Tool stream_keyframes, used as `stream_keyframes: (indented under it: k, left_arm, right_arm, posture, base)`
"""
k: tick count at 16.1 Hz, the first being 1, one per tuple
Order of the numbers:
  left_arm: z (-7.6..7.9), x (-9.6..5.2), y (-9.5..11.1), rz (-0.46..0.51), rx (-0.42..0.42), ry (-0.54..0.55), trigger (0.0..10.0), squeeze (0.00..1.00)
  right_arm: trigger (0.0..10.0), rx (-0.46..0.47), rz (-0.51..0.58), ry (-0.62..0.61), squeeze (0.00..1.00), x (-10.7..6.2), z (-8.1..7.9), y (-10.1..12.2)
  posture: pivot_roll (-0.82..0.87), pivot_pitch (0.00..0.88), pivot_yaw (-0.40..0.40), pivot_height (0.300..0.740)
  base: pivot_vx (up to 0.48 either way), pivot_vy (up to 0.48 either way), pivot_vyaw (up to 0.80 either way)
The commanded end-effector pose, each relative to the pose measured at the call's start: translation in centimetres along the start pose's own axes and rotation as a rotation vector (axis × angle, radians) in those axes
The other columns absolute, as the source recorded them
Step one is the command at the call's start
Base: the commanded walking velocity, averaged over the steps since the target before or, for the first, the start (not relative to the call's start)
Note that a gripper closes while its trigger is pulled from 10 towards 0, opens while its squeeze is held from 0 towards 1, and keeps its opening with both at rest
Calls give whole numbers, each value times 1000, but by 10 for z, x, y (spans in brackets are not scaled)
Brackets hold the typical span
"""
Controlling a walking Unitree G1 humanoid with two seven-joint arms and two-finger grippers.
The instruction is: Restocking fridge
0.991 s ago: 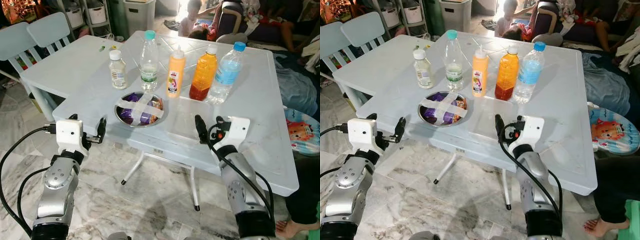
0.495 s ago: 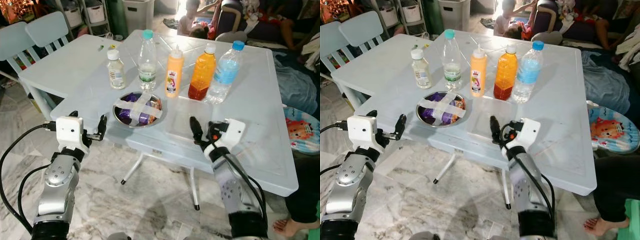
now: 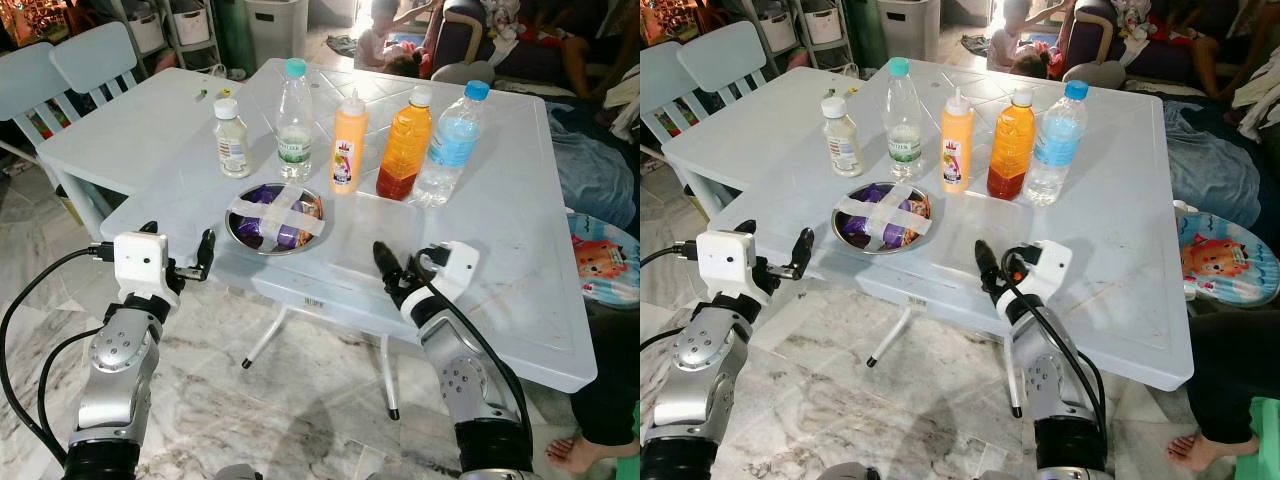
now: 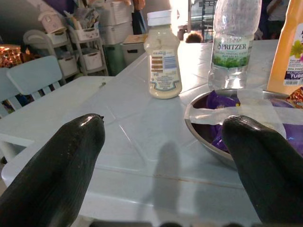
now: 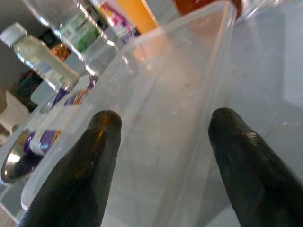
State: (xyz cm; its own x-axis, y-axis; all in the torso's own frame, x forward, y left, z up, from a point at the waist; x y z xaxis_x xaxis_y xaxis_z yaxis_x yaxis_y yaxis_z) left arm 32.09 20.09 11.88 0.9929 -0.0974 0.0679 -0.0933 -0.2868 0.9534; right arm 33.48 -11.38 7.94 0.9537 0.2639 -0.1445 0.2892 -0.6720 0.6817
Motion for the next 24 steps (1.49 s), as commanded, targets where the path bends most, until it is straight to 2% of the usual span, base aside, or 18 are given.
stream_keyframes:
  k: [1,8,14,18,21,23,24]
  left_arm:
    - [-1,1,1,4,12,-11,10000,0]
    - [7,-2,-3,-4,5,-28,10000,0]
    - [8,-4,-4,-11,10,-18,10000,0]
    - [7,-3,-4,-11,13,-10,10000,0]
    - [4,-2,-10,-49,25,26,10000,0]
    - [4,-1,-12,-61,9,28,10000,0]
    - [5,-1,-13,-62,3,24,10000,0]
  right_arm:
    - [0,-4,-33,-9,0,3,-2,-4]
    - [0,12,-67,-30,0,9,-1,-3]
    - [0,64,-66,-83,0,9,9,0]
    - [0,55,-22,-100,0,7,6,12]
    - [0,48,41,-125,0,0,4,26]
    - [0,0,117,-134,0,-10,5,48]
    - [1529,-25,128,-129,0,-12,4,51]
  posture:
    - [-8,31,6,740]
    - [-1,34,1,740]
    - [3,38,-7,740]
    - [1,38,-9,740]
    - [-1,39,-10,740]
    - [-14,41,-7,740]
    - [-15,41,-6,740]
  base:
    - [0,0,0]
    - [0,0,0]
    - [0,0,0]
    - [0,0,0]
    - [0,0,0]
    - [0,0,0]
    - [0,0,0]
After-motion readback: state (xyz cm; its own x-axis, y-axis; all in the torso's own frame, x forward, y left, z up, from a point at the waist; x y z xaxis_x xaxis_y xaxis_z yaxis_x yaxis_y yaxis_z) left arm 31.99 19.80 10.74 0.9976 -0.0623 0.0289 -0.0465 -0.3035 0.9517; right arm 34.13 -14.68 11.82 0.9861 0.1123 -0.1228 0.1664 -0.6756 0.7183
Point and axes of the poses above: a point about 5 cm out from each wrist's last joint towards the gripper, its own x axis pointing out of the wrist towards the gripper, its own y axis along the axis of the wrist's last joint, z = x × y, the point moved 4 cm from there along x, pointing out of the wrist towards the gripper, and after that the axes turned 11 degrees about x, right-handed, at the moved point
